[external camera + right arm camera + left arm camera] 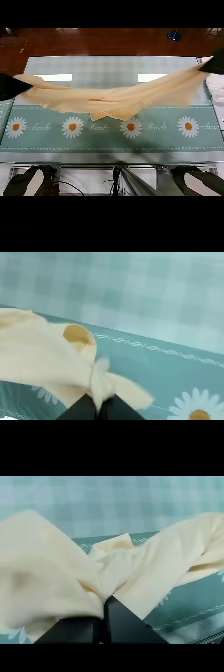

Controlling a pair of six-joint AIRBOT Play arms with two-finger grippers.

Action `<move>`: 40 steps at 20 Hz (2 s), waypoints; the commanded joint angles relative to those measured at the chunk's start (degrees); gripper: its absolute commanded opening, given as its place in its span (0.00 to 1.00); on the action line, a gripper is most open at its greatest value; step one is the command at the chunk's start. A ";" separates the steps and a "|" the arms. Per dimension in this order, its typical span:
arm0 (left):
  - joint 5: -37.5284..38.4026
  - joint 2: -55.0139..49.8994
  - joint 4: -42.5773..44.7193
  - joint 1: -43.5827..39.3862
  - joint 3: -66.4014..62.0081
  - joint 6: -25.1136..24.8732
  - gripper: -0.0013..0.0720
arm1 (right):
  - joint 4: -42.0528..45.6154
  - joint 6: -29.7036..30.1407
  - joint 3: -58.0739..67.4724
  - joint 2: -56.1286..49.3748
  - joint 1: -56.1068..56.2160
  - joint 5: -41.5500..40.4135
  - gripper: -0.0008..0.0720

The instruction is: Fold the shirts.

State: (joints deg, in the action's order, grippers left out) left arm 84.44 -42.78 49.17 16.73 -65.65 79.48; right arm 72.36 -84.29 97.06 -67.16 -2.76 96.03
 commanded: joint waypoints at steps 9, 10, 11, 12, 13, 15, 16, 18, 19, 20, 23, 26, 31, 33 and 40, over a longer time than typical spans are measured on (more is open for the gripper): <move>-26.05 -20.44 -4.66 -3.82 17.03 -11.52 0.09 | 2.03 3.37 -2.91 -22.47 7.17 -22.32 0.05; -27.54 -23.43 -4.66 -3.82 17.00 -11.91 0.09 | 2.62 3.52 -2.91 -23.45 7.17 -23.28 0.05; -29.59 -26.56 -4.72 -3.82 16.92 -12.00 0.09 | 3.30 3.67 -2.91 -24.39 7.17 -24.79 0.05; -31.12 -29.09 -5.20 -3.78 16.70 -11.98 0.09 | 3.52 3.69 -2.91 -25.24 7.17 -26.45 0.05; -32.68 -31.30 -6.62 -3.78 16.41 -12.00 0.09 | 3.74 3.67 -2.91 -26.18 7.15 -28.30 0.05; -36.00 -34.86 -12.74 -3.82 15.39 -14.34 0.09 | 3.80 3.67 -2.91 -27.96 7.17 -31.26 0.05; -37.53 -35.95 -16.41 -3.87 14.86 -16.79 0.09 | 3.76 3.65 -2.91 -28.74 7.17 -32.35 0.05; -40.17 -37.62 -21.92 -4.20 14.16 -19.98 0.09 | 2.67 3.56 -2.91 -30.23 7.17 -33.83 0.05; -40.85 -38.21 -22.45 -4.59 14.03 -20.11 0.09 | 2.47 3.56 -2.91 -30.82 7.17 -33.99 0.05; -40.79 -38.69 -22.40 -5.01 14.05 -20.46 0.09 | 2.32 3.56 -2.91 -31.23 7.17 -33.90 0.05; -38.38 -40.00 -22.45 -5.27 14.05 -20.76 0.36 | 2.14 3.56 -2.91 -31.36 7.17 -33.53 0.05; -31.34 -39.89 -22.91 -2.80 12.39 -20.65 0.66 | 2.12 3.58 -2.91 -31.30 7.17 -31.56 0.05; -10.54 -39.67 -22.05 11.30 2.80 -18.93 0.68 | 2.21 4.33 -2.91 -31.30 7.17 -26.88 0.05; -4.04 -39.67 -15.45 18.10 2.03 -13.90 0.68 | 2.80 5.11 -2.91 -31.30 7.17 -26.34 0.05; 4.57 -40.06 0.79 24.96 8.70 -13.27 0.68 | 2.78 5.66 -2.91 -31.30 7.17 -26.64 0.05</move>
State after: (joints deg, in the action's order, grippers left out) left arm 86.43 -82.59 45.32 39.86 -59.77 65.43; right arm 75.09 -78.87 94.17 -98.43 4.38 69.17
